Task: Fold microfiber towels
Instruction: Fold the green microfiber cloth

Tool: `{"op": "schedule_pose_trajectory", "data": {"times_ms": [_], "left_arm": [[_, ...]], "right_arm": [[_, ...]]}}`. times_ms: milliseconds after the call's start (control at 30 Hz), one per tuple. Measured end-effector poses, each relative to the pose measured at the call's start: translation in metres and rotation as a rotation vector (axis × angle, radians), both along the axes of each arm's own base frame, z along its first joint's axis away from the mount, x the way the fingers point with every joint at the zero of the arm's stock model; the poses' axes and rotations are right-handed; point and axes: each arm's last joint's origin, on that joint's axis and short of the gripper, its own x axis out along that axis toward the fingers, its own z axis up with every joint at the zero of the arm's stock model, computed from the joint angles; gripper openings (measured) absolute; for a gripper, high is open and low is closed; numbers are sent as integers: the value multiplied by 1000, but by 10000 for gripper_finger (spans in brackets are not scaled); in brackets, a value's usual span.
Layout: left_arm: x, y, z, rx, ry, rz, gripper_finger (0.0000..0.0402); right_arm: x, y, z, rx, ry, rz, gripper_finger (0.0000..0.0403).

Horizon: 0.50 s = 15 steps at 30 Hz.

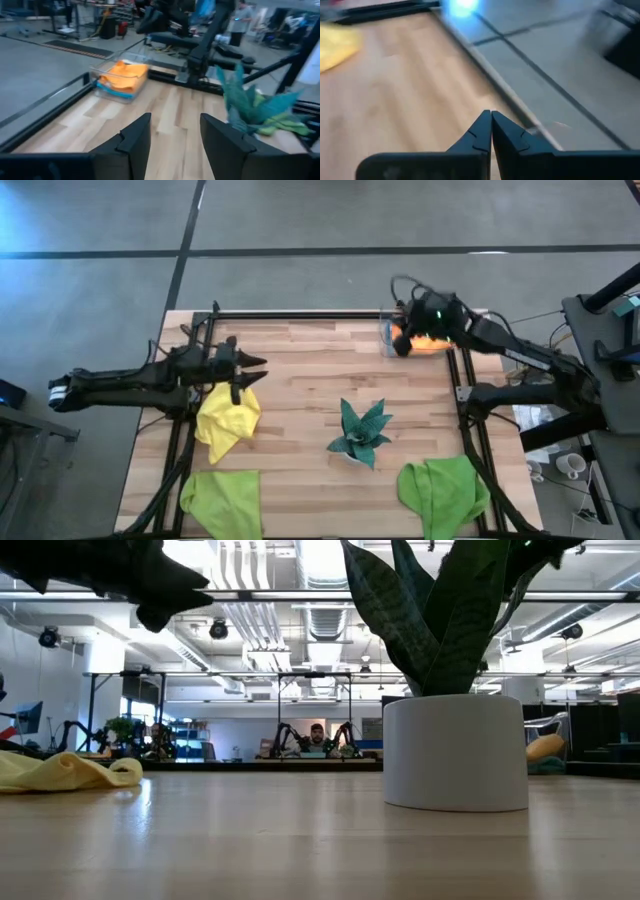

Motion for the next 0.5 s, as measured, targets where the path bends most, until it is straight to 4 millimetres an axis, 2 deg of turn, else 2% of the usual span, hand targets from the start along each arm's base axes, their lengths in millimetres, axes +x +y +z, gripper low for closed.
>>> {"op": "schedule_pose_trajectory", "data": {"times_ms": [200,333,433,500], "left_arm": [[-27,-5,-36,27,-61,-7,154],[-44,-8,-55,43,-156,-17,154],[-50,-9,-64,63,-236,-40,154],[-44,-9,-82,36,-124,-71,154]], "right_arm": [[13,79,-6,-101,116,198,9],[16,118,12,-84,57,347,9],[15,140,29,-56,-8,435,9],[13,151,39,-46,-50,482,9]]}}
